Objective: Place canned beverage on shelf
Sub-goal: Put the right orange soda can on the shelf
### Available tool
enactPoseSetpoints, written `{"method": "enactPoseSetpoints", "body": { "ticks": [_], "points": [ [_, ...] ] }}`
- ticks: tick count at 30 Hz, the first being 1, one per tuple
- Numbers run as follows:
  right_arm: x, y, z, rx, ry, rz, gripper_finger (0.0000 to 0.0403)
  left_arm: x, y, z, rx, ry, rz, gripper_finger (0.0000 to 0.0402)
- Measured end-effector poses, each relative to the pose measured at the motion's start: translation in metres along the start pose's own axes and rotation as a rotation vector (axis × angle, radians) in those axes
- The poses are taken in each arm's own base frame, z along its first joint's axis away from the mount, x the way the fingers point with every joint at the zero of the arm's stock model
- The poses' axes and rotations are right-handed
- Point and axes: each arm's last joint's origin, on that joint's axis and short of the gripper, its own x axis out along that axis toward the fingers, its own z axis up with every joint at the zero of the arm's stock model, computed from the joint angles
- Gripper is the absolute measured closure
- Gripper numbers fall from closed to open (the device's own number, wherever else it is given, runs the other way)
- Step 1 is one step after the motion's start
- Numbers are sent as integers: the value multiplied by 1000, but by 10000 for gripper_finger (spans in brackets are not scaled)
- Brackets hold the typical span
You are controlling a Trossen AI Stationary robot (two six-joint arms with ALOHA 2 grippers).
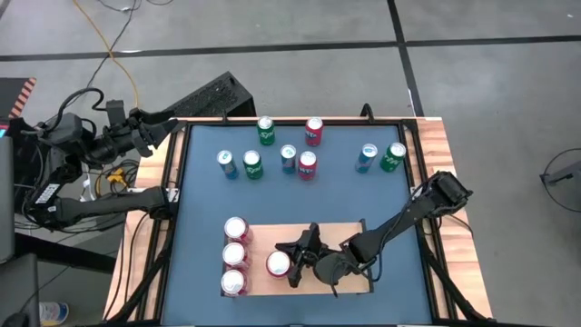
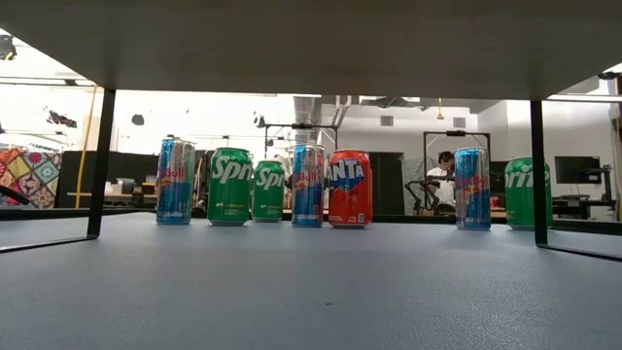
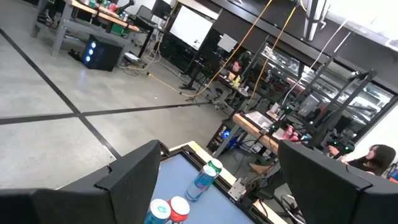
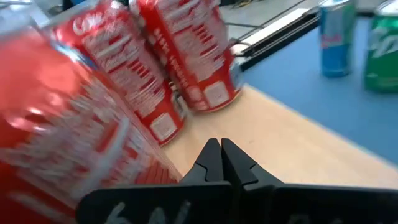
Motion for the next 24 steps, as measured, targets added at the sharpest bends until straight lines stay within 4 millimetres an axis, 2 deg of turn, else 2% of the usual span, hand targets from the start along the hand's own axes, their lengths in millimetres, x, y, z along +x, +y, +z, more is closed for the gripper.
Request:
{"method": "enactPoseSetpoints", "body": {
  "ticks": [8,24],
  "points": [
    [16,9,-6,11,-12,63,403,0,0,0,9,2,0,93],
    [20,10,-2,-1,31,114,403,0,0,-1,9,16,-9,93]
  ]
}}
